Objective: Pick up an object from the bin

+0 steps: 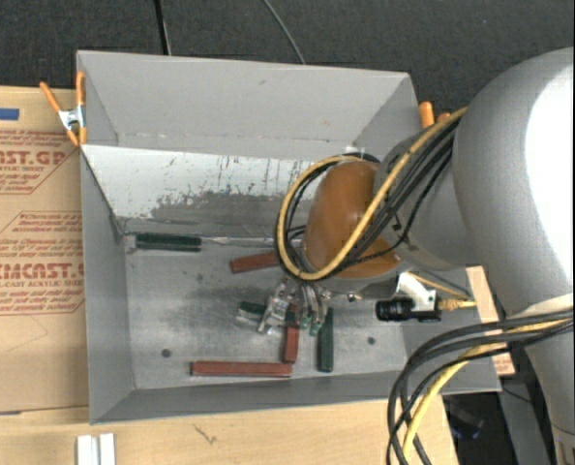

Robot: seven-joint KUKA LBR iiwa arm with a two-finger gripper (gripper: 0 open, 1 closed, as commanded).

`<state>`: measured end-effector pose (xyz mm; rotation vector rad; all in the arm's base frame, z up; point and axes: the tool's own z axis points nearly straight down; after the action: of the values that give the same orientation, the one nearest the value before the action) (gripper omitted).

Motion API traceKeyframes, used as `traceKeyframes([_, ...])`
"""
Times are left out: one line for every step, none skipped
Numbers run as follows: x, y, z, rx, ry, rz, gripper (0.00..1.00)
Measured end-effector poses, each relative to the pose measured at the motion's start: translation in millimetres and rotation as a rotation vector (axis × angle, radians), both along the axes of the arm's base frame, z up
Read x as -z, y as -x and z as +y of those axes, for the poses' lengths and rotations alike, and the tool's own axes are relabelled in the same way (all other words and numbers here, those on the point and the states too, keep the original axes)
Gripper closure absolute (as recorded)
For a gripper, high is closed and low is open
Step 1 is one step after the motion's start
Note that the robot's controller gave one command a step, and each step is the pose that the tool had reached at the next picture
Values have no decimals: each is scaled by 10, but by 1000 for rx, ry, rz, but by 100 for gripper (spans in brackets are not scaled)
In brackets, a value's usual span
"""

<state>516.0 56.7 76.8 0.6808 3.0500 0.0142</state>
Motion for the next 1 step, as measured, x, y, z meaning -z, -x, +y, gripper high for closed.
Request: traceKeyframes([-34, 12, -1, 0, 1, 5, 100])
